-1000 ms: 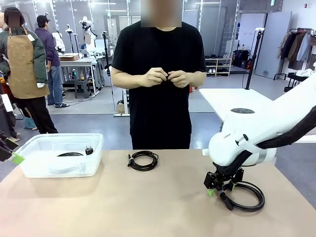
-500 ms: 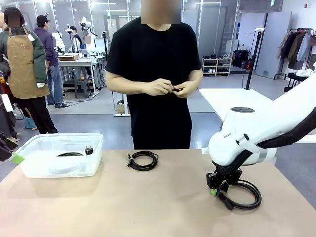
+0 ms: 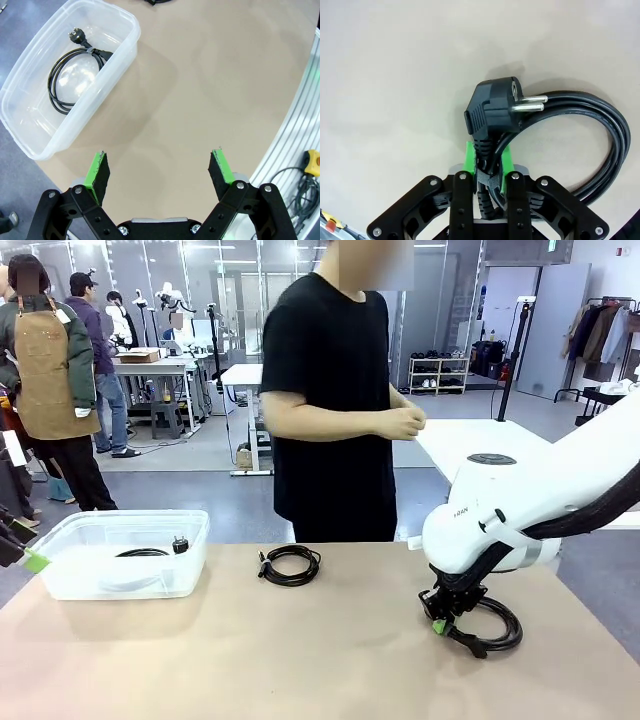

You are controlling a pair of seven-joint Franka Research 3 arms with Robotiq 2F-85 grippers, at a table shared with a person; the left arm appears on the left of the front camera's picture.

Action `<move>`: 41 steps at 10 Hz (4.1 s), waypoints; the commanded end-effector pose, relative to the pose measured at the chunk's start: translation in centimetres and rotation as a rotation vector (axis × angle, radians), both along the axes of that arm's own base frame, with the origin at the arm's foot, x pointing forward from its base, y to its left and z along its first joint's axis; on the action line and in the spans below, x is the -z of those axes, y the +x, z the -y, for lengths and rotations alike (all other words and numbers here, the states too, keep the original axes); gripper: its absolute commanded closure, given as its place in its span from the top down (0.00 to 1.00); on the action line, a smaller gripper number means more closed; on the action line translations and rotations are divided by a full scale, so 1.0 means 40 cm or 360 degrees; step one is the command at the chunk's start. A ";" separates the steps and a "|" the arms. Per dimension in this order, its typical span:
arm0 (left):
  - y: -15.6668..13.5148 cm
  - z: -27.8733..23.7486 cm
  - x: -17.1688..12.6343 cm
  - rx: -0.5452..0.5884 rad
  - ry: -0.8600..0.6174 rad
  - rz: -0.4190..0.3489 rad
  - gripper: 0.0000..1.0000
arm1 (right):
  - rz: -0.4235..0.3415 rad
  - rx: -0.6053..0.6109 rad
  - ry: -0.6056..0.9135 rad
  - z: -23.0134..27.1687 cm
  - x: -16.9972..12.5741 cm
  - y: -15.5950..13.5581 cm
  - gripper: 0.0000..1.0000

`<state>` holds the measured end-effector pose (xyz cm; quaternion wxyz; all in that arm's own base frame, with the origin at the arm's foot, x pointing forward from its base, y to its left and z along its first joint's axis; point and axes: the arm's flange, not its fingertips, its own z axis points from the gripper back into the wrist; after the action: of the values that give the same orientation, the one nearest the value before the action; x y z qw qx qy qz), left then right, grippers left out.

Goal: Organize and store the cables.
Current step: Place the Power Cable into the Organizing box.

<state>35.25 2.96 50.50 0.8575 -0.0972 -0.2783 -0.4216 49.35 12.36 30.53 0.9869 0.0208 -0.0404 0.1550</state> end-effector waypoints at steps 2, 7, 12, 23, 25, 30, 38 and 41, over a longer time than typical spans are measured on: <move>0.006 -0.003 0.001 0.0015 -0.0008 0.0026 1.00 | 0.0013 -0.0053 -0.0032 -0.012 -0.032 -0.015 0.00; 0.006 -0.003 0.001 0.0015 -0.0008 0.0026 1.00 | 0.0010 -0.0023 -0.0005 -0.011 -0.038 -0.009 0.06; 0.006 -0.003 0.001 0.0015 -0.0008 0.0026 1.00 | 0.0010 -0.0023 -0.0005 -0.011 -0.038 -0.009 0.06; 0.006 -0.003 0.001 0.0015 -0.0008 0.0026 1.00 | 0.0034 -0.0298 -0.0096 -0.527 -0.133 -0.096 0.22; 0.006 -0.003 0.001 0.0015 -0.0008 0.0026 1.00 | 0.0025 -0.0329 -0.0050 -0.647 -0.113 -0.101 0.22; 0.006 -0.003 0.001 0.0015 -0.0008 0.0026 1.00 | -0.0004 -0.0360 0.0106 -0.815 -0.050 -0.117 0.22; 0.006 -0.003 0.001 0.0015 -0.0008 0.0026 1.00 | -0.0031 -0.0398 0.0220 -0.784 -0.057 -0.135 1.00; 0.006 -0.003 0.001 0.0015 -0.0008 0.0026 1.00 | 0.0039 -0.0450 0.0260 -0.719 -0.139 -0.149 1.00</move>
<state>35.25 2.94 50.51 0.8575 -0.0967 -0.2781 -0.4218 44.54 43.33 35.10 0.9558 0.0883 -0.0507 0.2757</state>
